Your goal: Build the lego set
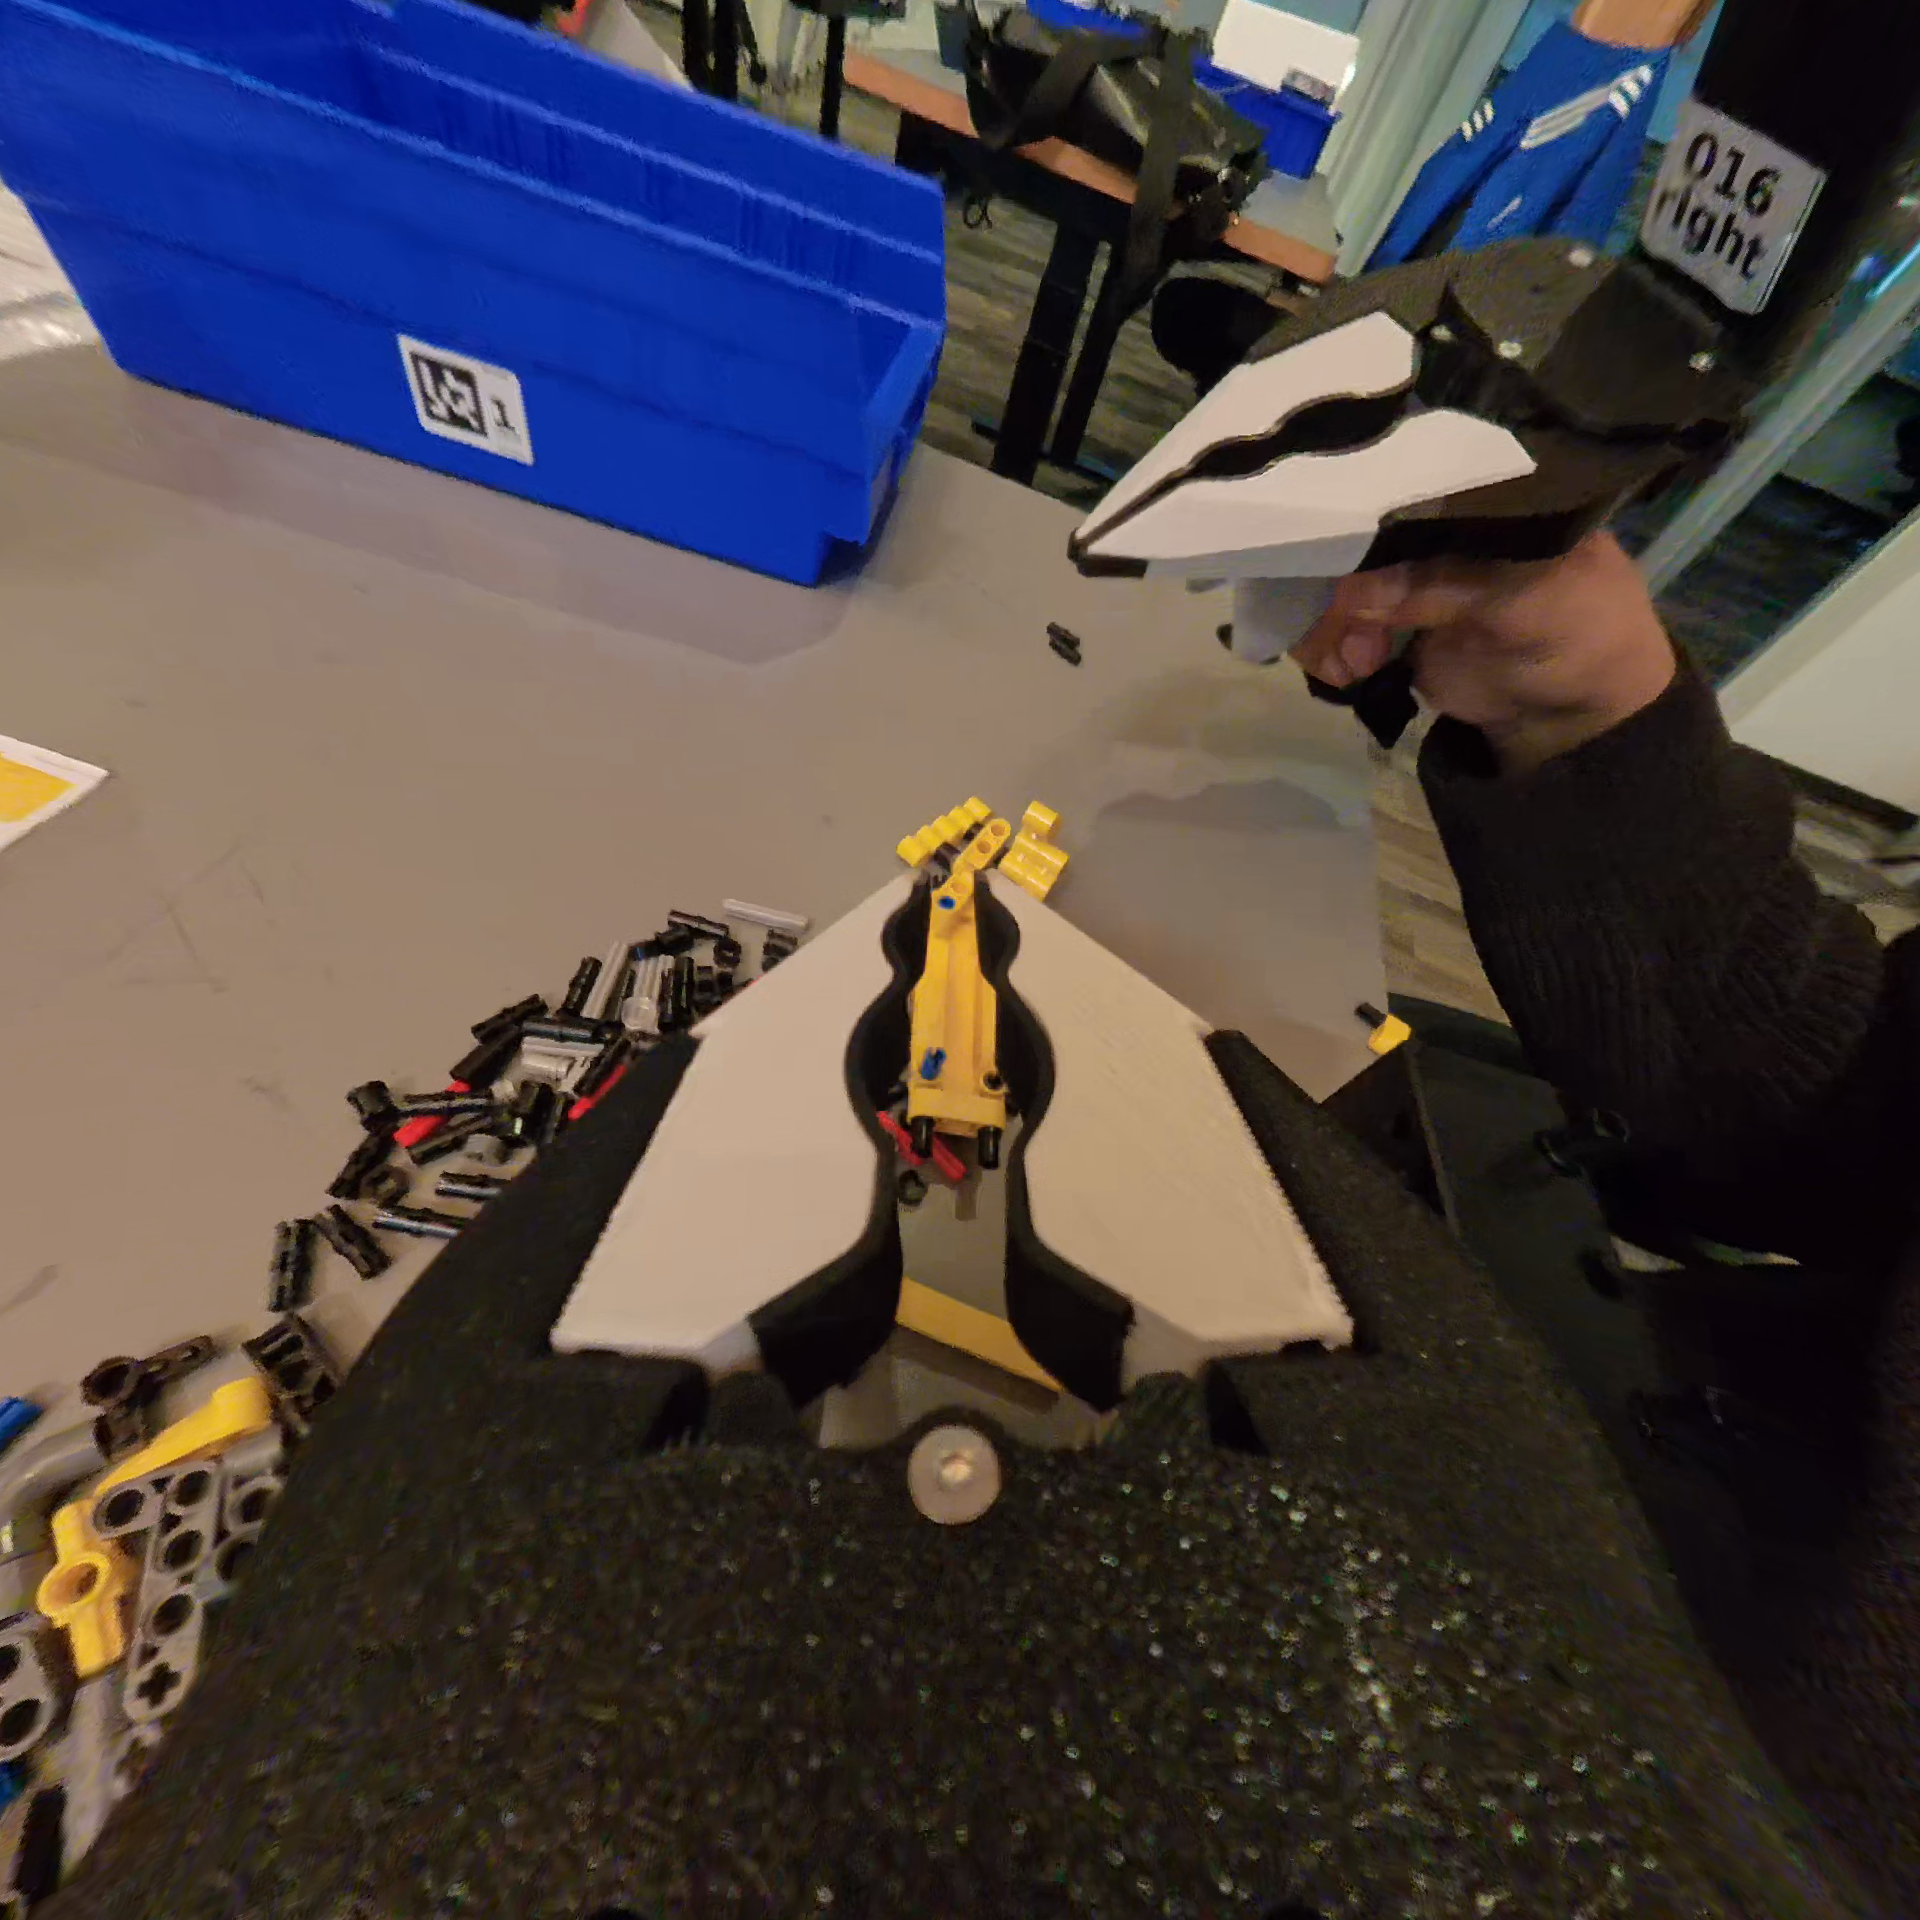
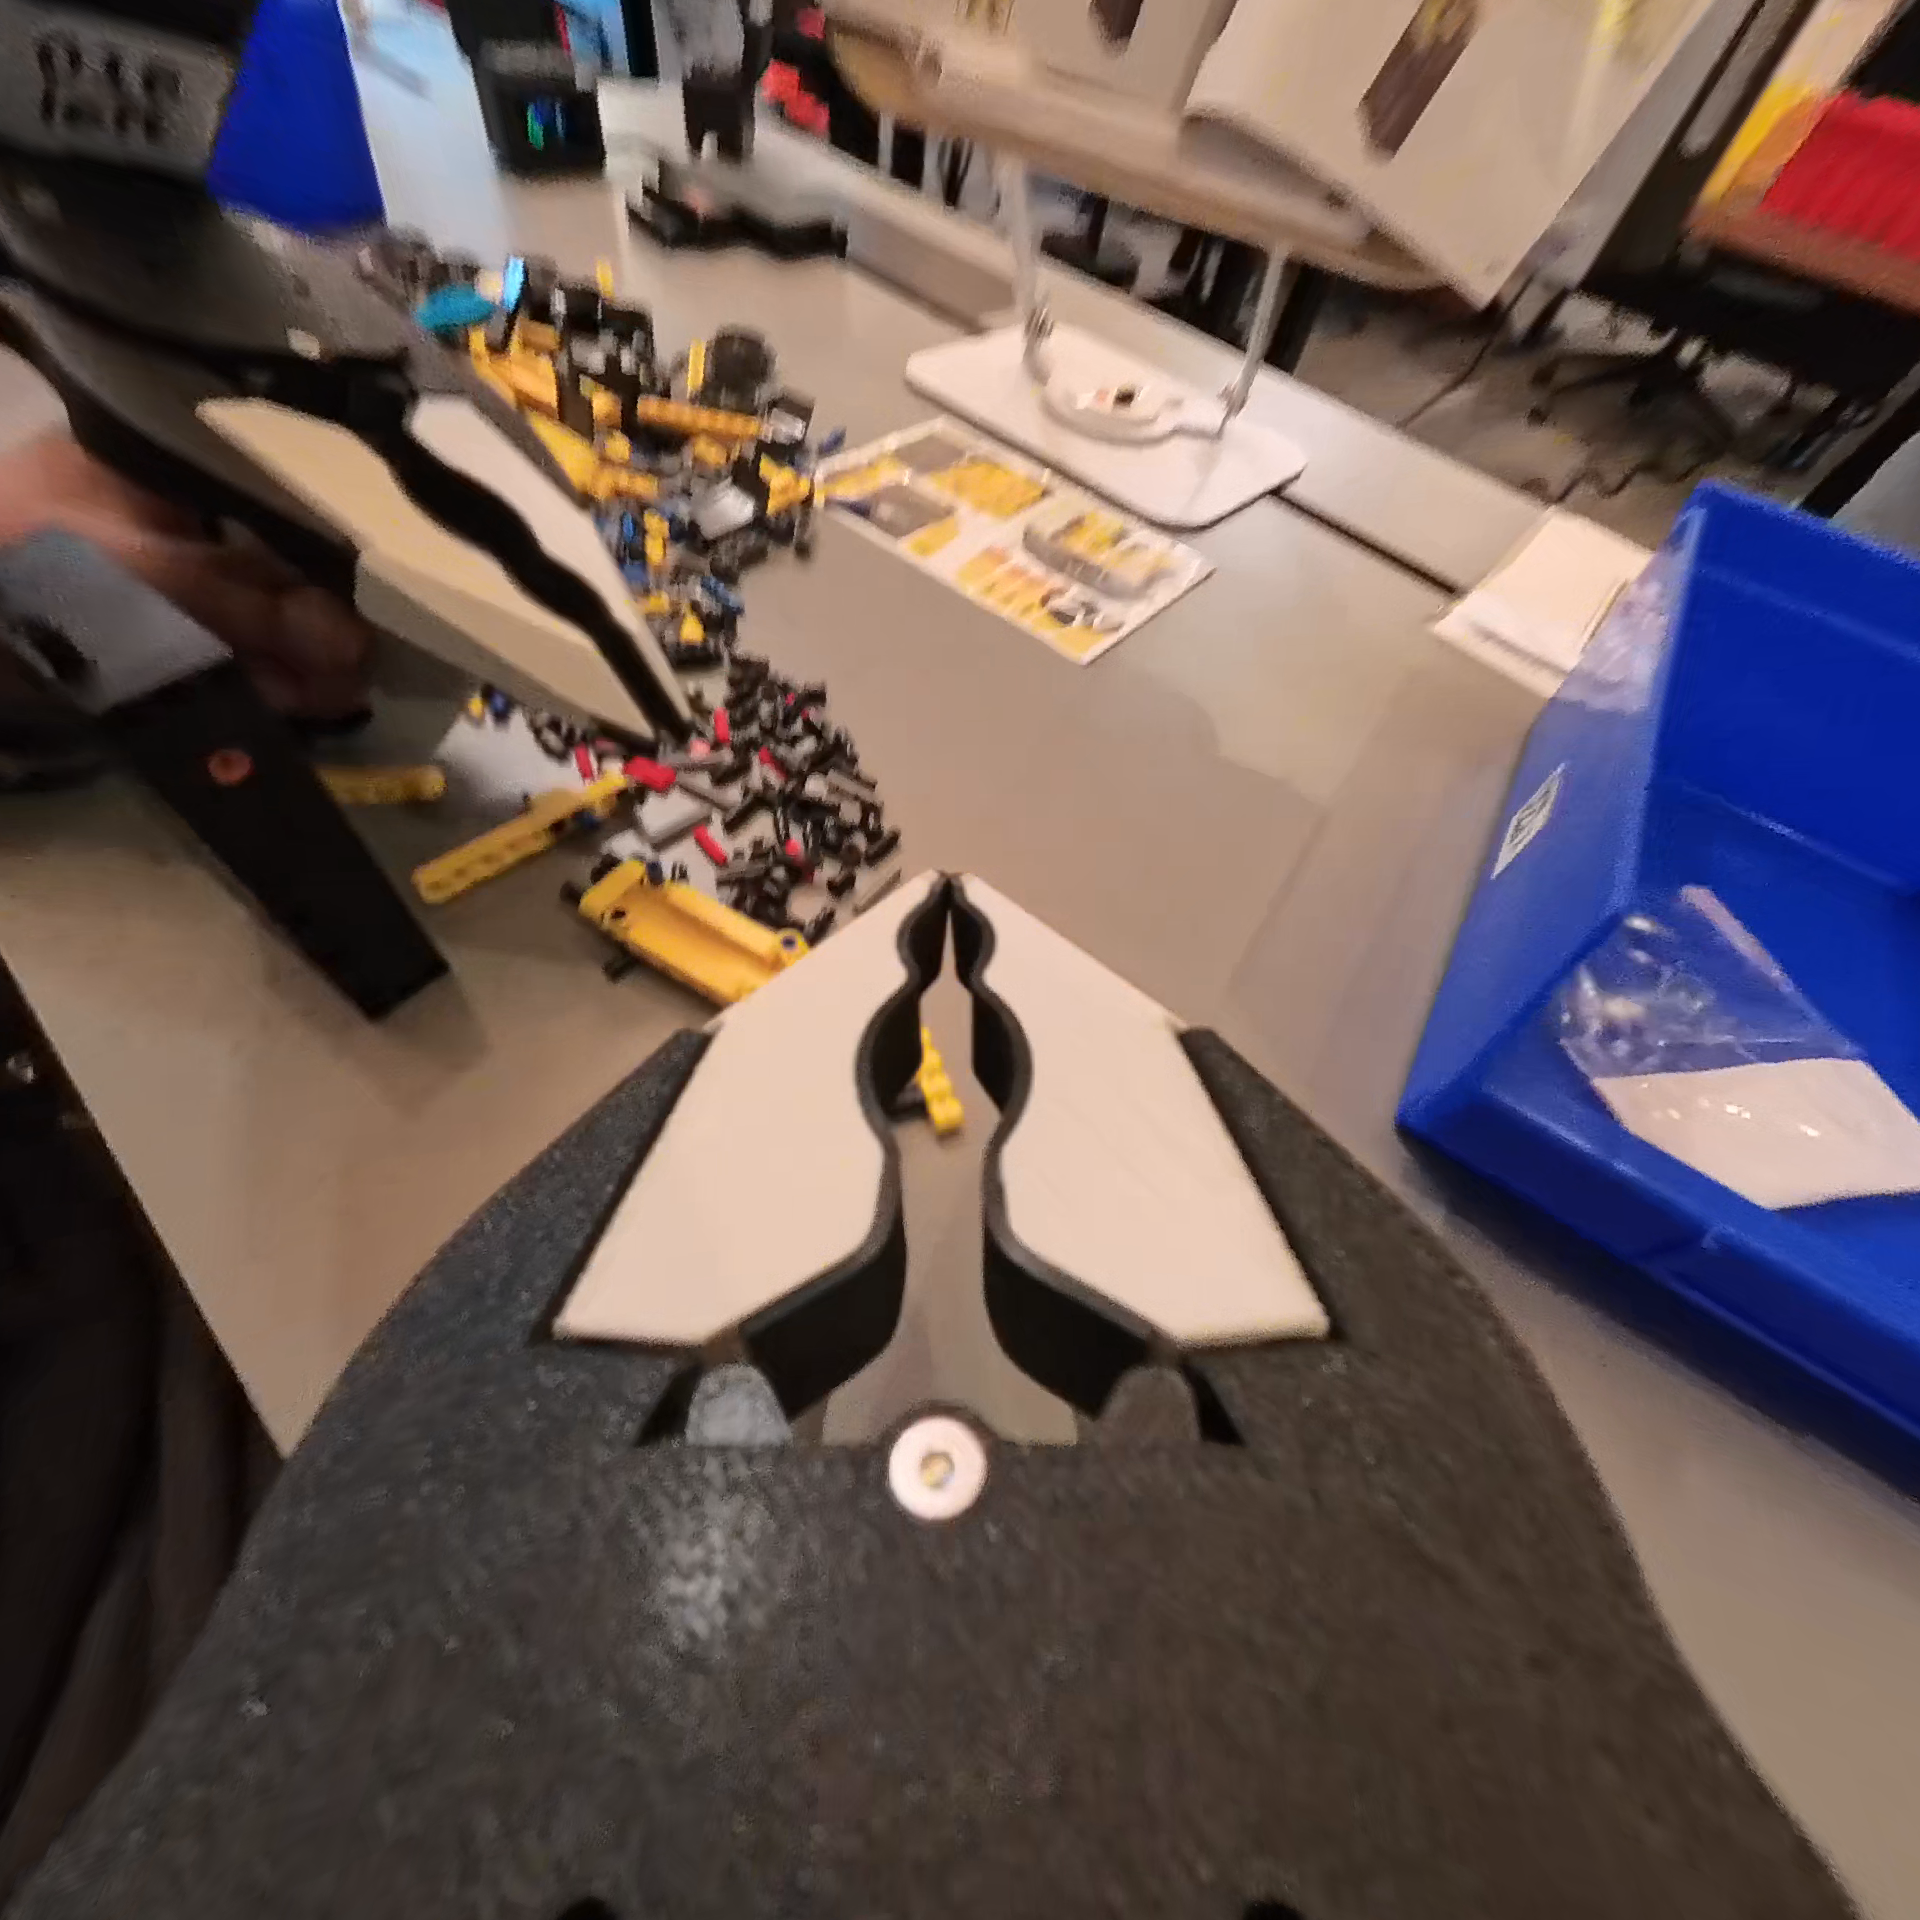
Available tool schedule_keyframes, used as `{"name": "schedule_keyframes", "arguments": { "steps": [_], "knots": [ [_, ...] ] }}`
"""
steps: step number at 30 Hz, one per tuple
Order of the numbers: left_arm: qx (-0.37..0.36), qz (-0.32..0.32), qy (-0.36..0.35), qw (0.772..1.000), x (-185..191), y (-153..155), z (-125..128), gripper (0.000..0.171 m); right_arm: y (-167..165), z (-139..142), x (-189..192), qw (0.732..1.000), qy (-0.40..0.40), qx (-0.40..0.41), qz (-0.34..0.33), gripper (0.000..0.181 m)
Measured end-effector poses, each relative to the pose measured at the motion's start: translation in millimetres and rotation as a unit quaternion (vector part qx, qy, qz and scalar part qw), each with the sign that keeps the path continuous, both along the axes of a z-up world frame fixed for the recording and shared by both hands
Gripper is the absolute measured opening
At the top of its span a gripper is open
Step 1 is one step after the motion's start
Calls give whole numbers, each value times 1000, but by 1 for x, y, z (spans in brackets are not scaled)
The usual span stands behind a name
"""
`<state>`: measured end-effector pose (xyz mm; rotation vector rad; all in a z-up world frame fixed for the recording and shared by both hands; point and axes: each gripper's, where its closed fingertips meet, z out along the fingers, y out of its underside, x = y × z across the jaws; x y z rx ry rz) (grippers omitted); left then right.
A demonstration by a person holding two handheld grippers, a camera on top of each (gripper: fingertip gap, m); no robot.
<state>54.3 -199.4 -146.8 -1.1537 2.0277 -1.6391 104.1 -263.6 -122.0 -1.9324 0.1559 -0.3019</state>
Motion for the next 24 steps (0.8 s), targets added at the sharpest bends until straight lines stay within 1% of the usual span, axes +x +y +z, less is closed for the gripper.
{"name": "schedule_keyframes", "arguments": {
  "steps": [3, 6, 9, 11, 14, 17, 19, 20, 22, 24],
  "knots": [
    [-6, 16, -21, 1000, 3, 9, 10, 8, 3, 20, 3, 998, -9, 56, -3, 0],
    [-13, 10, -21, 1000, 6, 15, 24, 8, 16, 48, 6, 995, -49, 83, 13, 0],
    [10, -4, -24, 1000, 14, 21, 39, 9, 47, 79, 11, 988, -97, 103, 62, 0],
    [35, -4, -40, 999, 22, 28, 49, 9, 76, 88, 19, 984, -100, 102, 105, 0],
    [61, 0, -43, 997, 32, 39, 53, 9, 118, 82, 33, 977, -105, 99, 156, 0],
    [78, -5, -60, 995, 32, 49, 47, 9, 142, 51, 37, 977, -67, 86, 184, 0],
    [77, 5, -69, 995, 31, 57, 39, 9, 142, 24, 29, 978, -44, 46, 200, 0],
    [70, 8, -54, 996, 30, 58, 37, 9, 139, 15, 28, 978, -53, 33, 197, 0],
    [60, -10, -55, 997, 26, 54, 41, 9, 136, 13, 30, 978, -83, 49, 183, 0],
    [72, 4, -58, 996, 28, 60, 41, 9, 139, 16, 27, 977, -71, 70, 187, 0]
  ]
}}
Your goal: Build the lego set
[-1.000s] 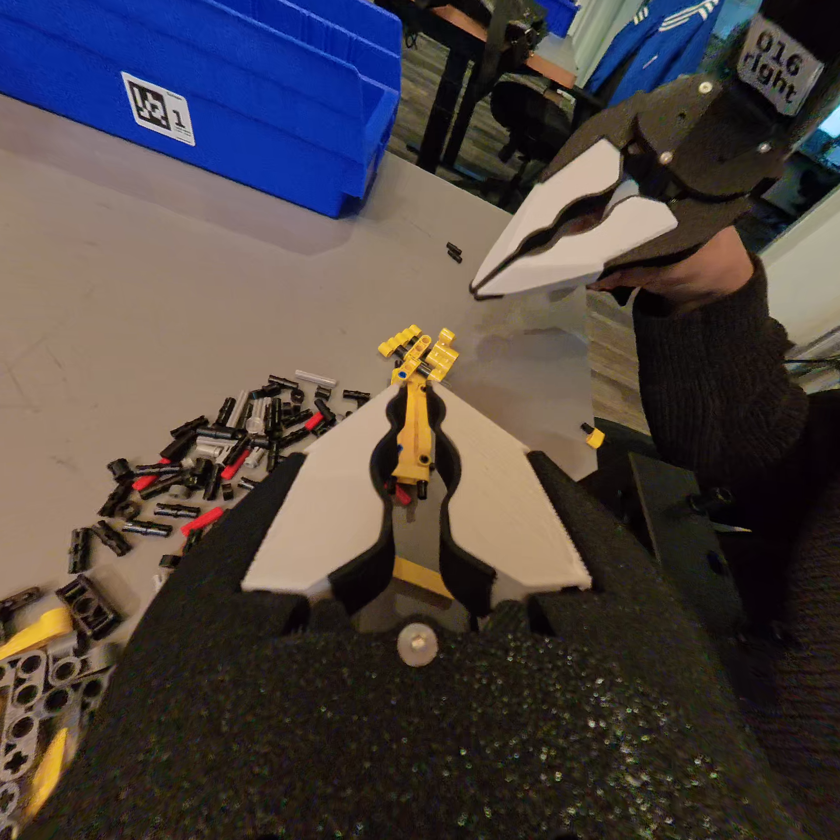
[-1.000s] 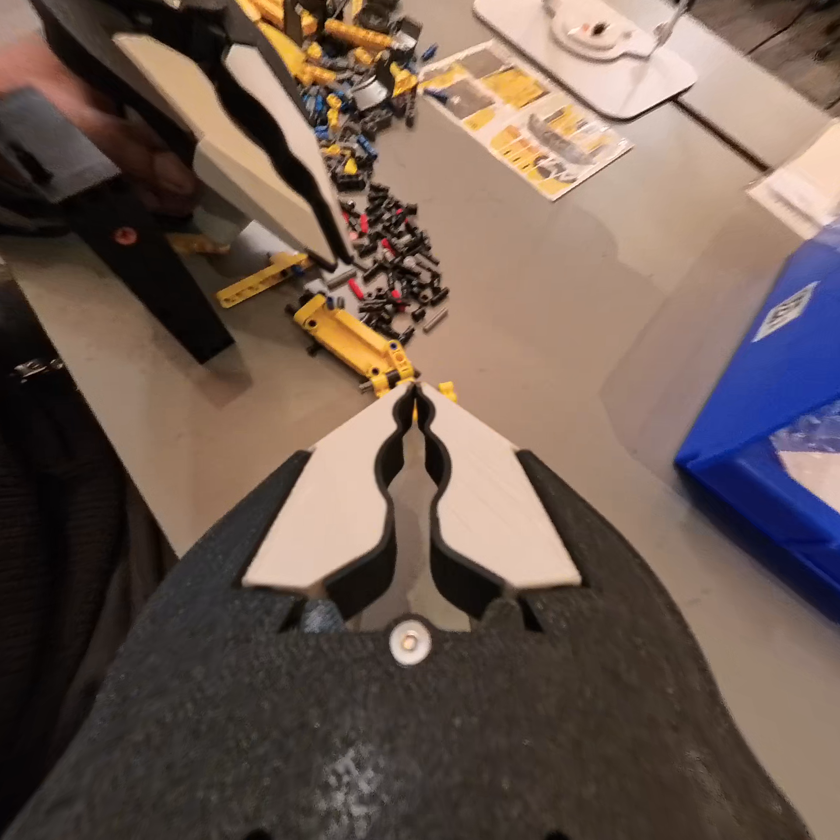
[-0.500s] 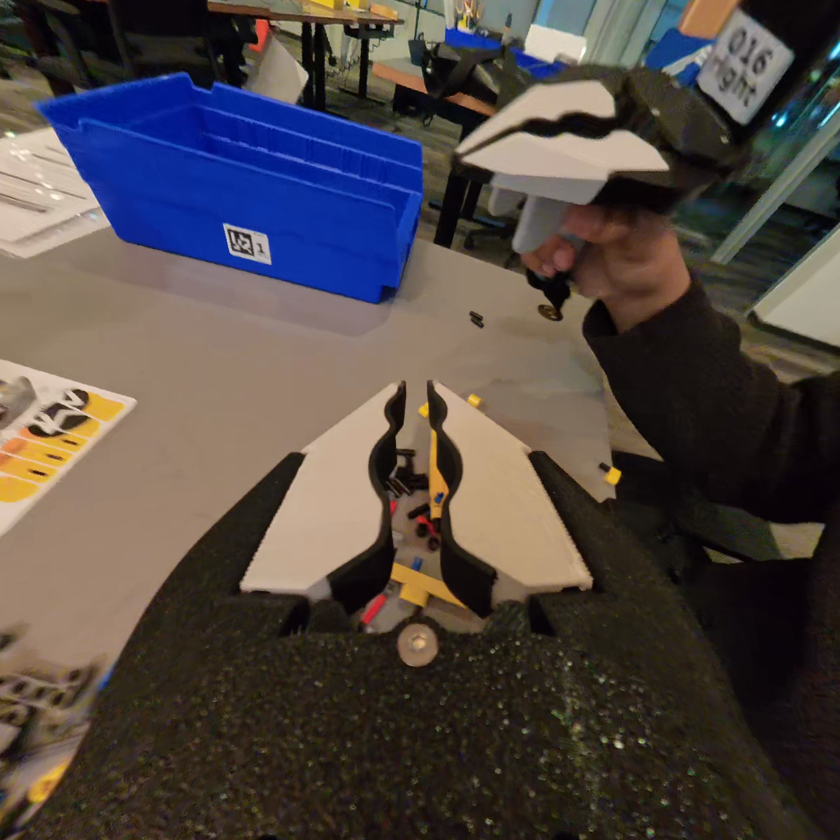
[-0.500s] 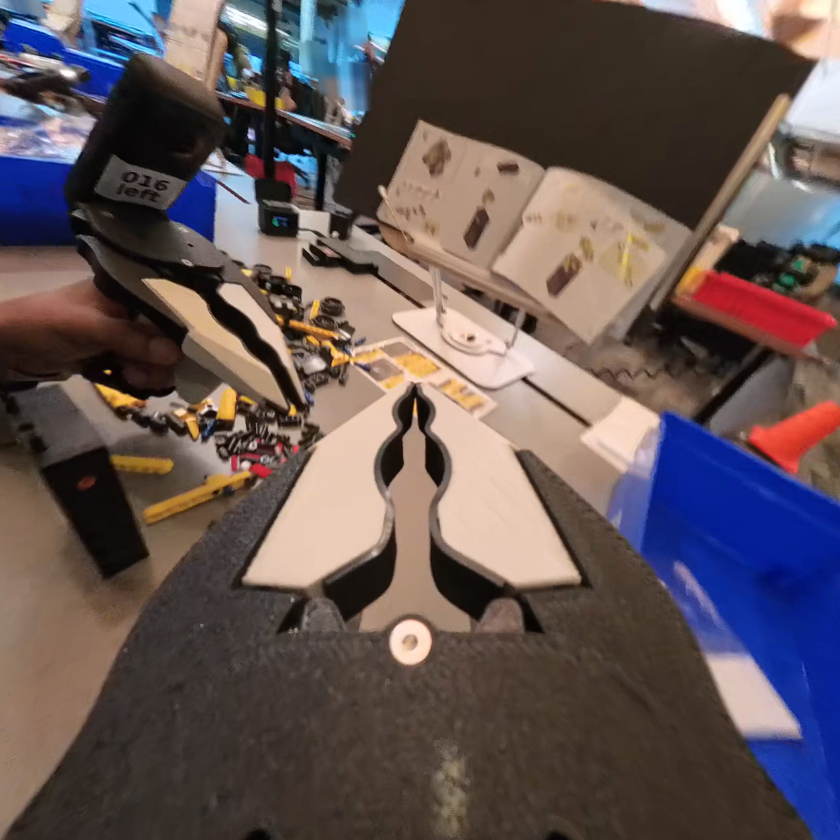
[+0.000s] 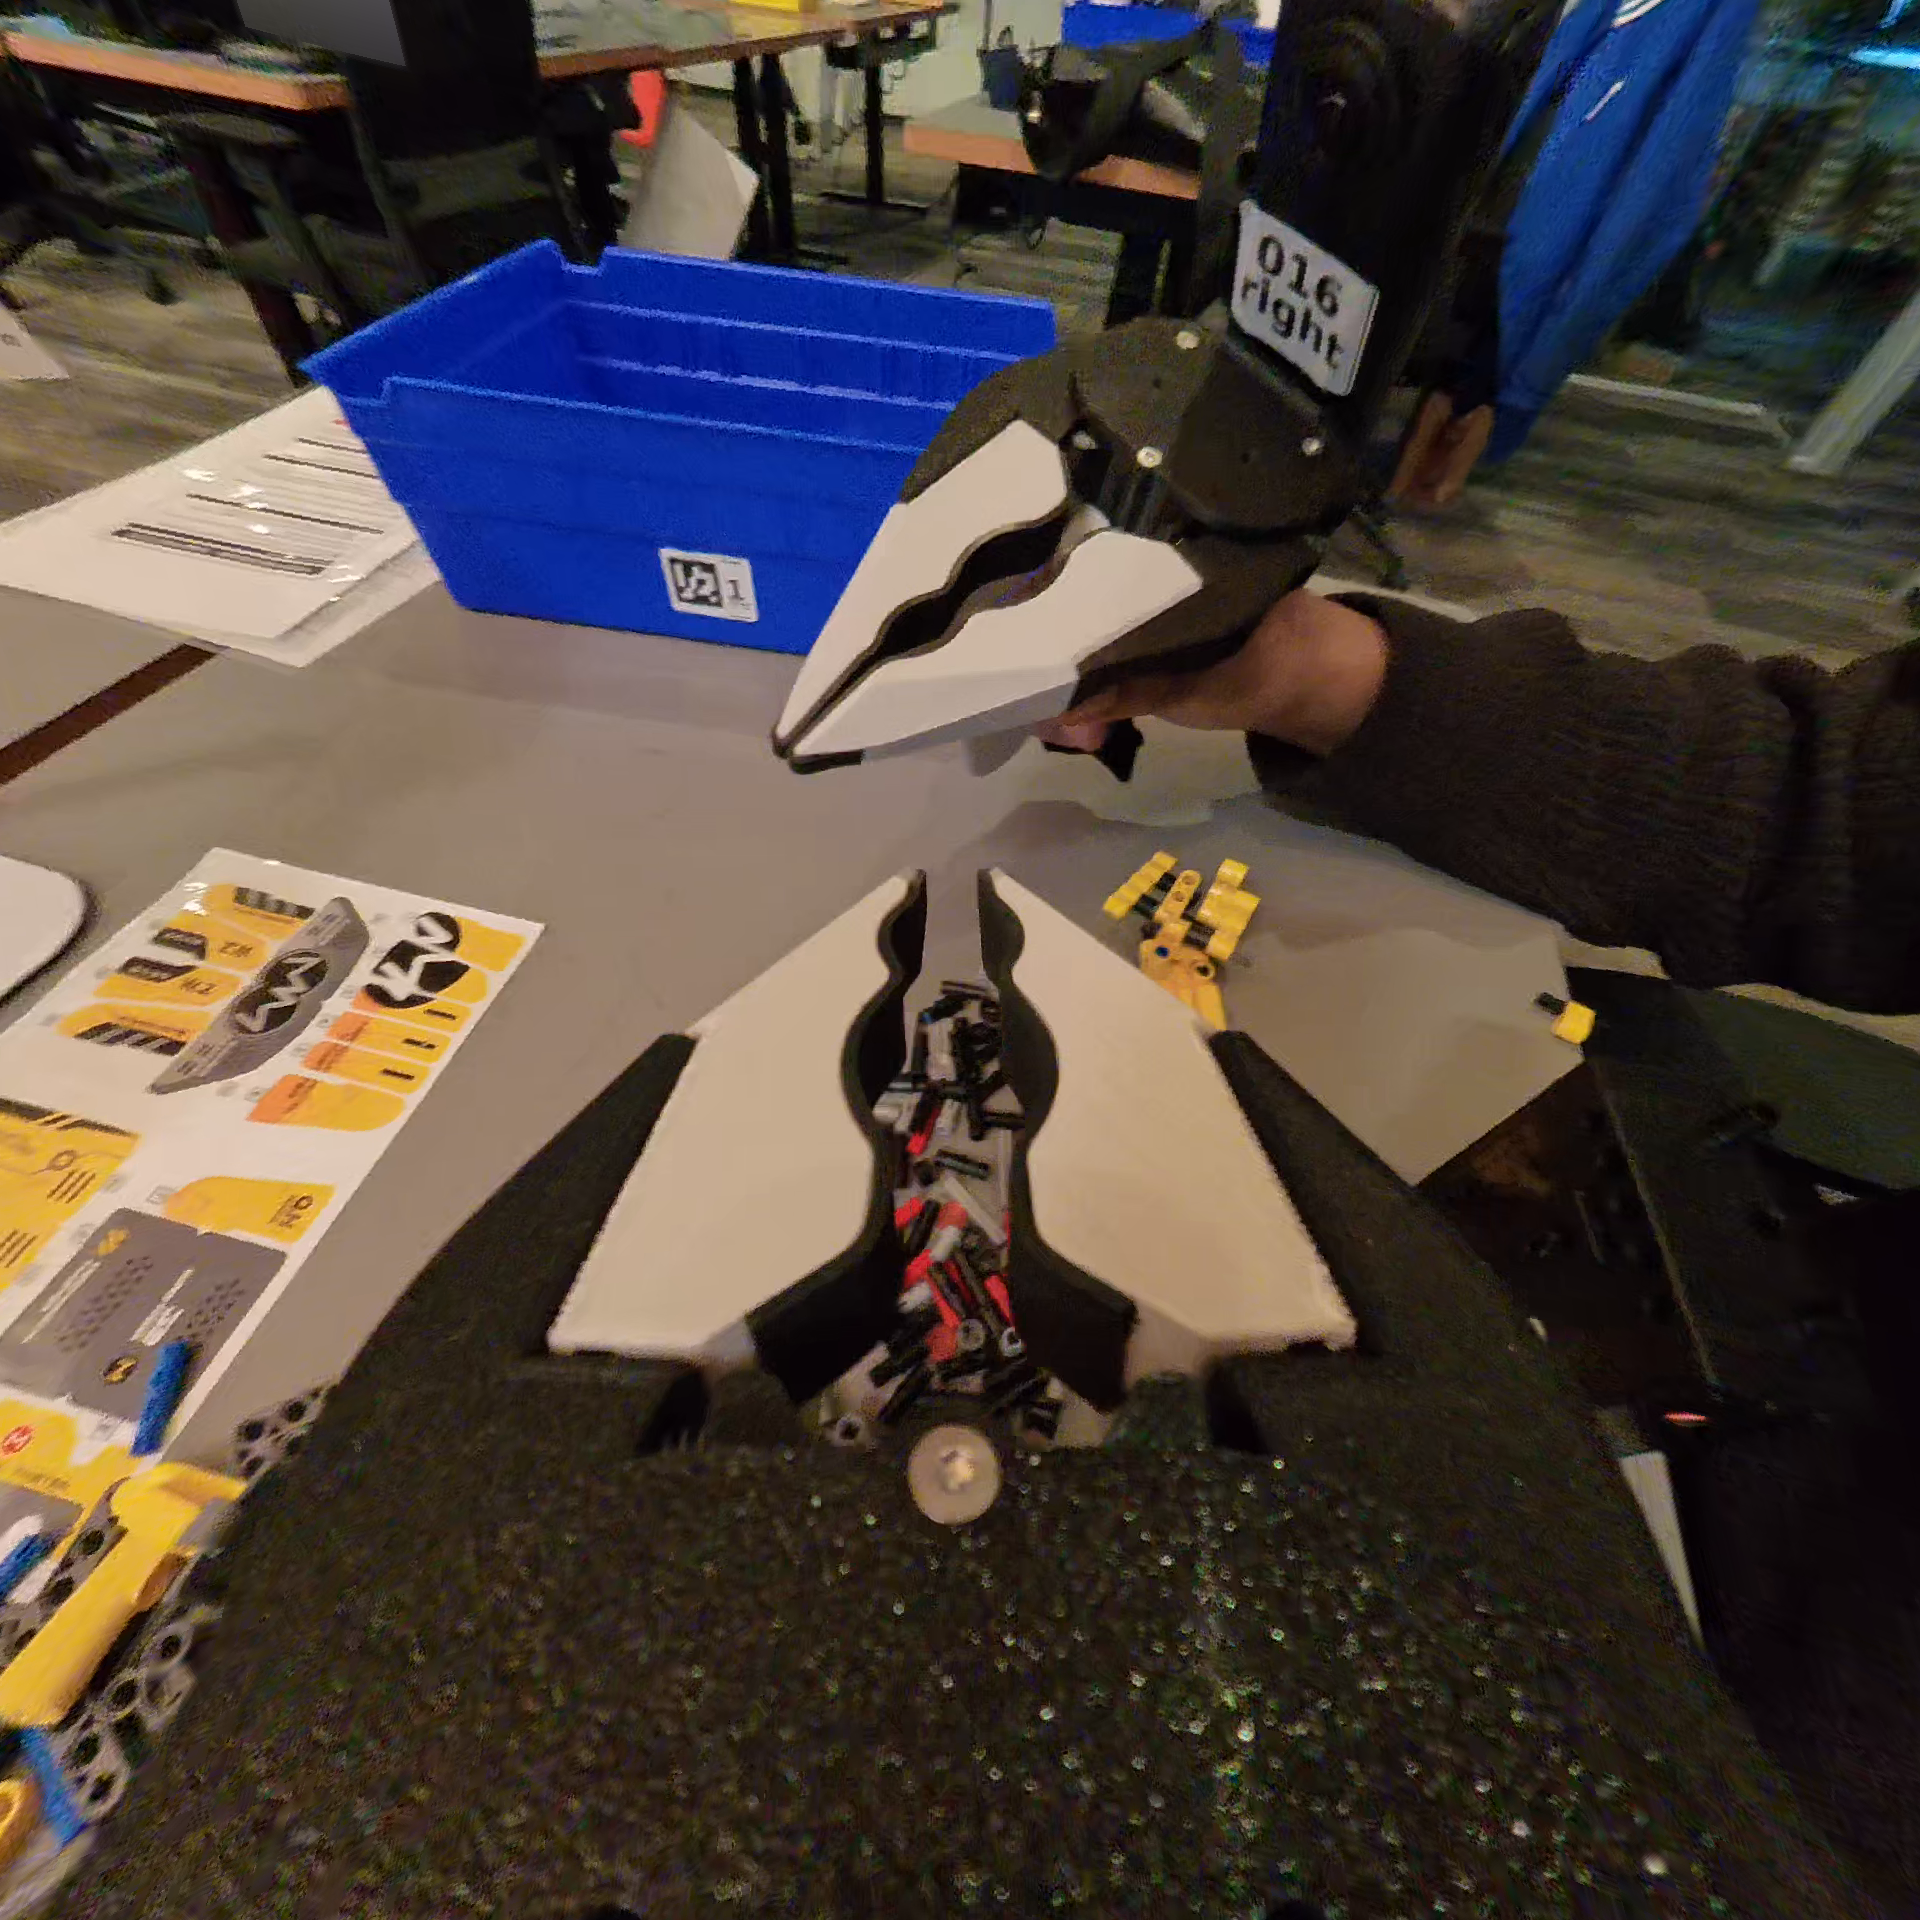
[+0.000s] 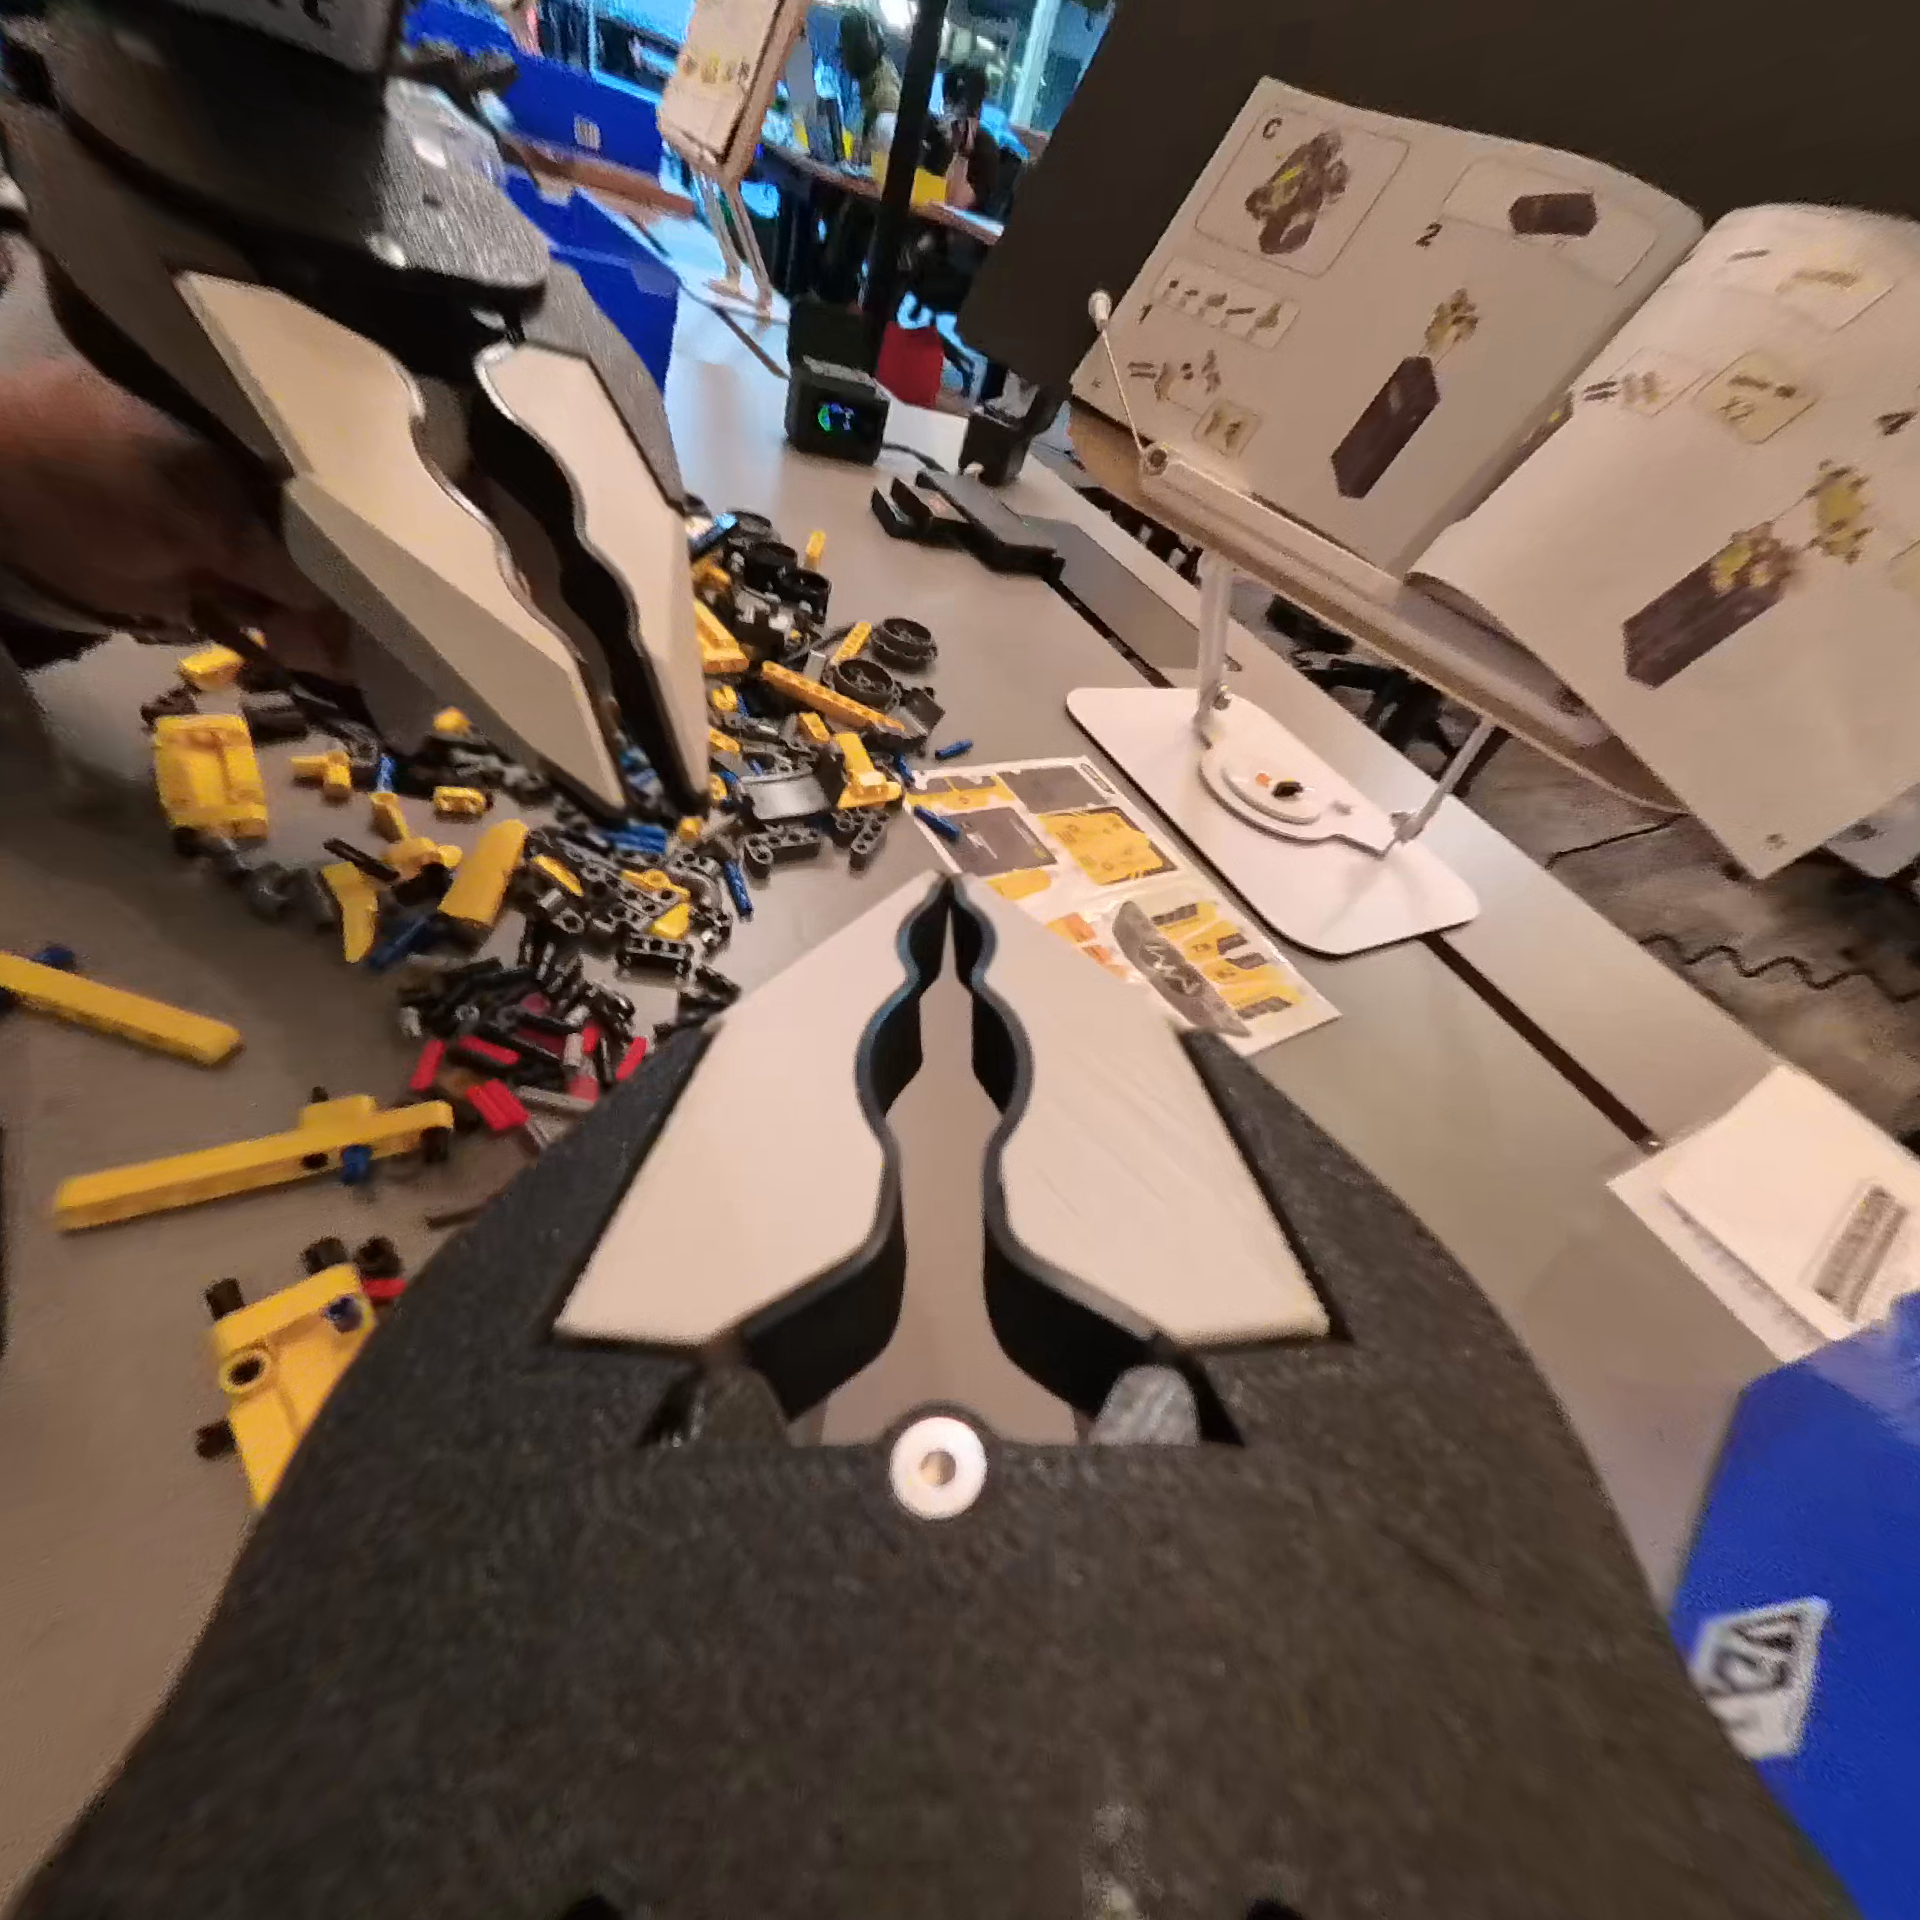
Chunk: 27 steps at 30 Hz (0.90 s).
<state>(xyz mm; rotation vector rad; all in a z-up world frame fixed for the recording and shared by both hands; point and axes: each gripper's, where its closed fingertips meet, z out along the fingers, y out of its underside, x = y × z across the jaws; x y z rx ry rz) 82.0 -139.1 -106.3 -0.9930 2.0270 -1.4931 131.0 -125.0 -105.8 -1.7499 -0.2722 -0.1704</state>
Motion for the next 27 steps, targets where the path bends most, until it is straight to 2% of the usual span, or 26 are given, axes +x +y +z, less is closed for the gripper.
{"name": "schedule_keyframes", "arguments": {
  "steps": [3, 9, 17, 22, 27],
  "knots": [
    [11, 18, -3, 1000, 2, 9, -2, 9, 2, -5, -3, 999, 43, -8, 15, 0],
    [-35, 3, 13, 999, -4, 2, 5, 9, 1, -3, 4, 997, 79, 3, 4, 0],
    [-28, 11, -29, 999, -16, 4, 25, 9, 5, -7, 2, 990, 140, 12, 11, 0],
    [-37, 28, -35, 998, -11, 11, 21, 9, 7, -11, 5, 989, 149, 7, 6, 0],
    [-62, 26, -5, 998, -5, 11, 9, 9, 5, -2, 3, 987, 161, 19, 12, 0]
  ]
}}
